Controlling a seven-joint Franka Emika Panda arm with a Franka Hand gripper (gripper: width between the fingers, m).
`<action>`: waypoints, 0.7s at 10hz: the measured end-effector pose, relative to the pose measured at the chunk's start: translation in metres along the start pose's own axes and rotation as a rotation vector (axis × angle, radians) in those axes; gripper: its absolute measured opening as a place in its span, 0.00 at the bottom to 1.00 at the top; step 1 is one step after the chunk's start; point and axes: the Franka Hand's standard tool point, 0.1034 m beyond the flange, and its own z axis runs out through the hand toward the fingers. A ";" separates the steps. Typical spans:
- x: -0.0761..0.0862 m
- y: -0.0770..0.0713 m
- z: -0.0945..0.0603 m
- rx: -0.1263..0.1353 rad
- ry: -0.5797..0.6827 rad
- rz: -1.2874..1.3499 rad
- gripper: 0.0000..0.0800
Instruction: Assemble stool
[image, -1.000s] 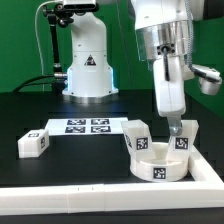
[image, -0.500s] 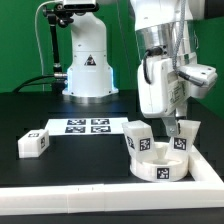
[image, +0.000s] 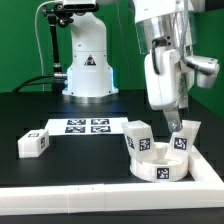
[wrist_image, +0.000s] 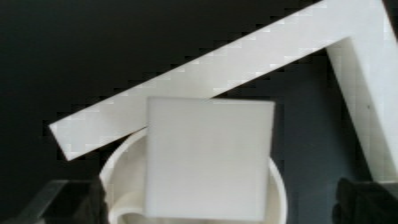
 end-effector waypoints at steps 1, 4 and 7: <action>0.001 0.000 0.001 0.000 0.001 0.000 0.81; 0.001 0.001 0.003 -0.005 0.005 -0.201 0.81; -0.004 0.000 -0.002 -0.049 0.013 -0.526 0.81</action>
Offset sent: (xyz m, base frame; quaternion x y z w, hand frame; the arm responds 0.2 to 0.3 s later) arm 0.0000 0.0000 0.0000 0.0000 0.0000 -0.1938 0.9810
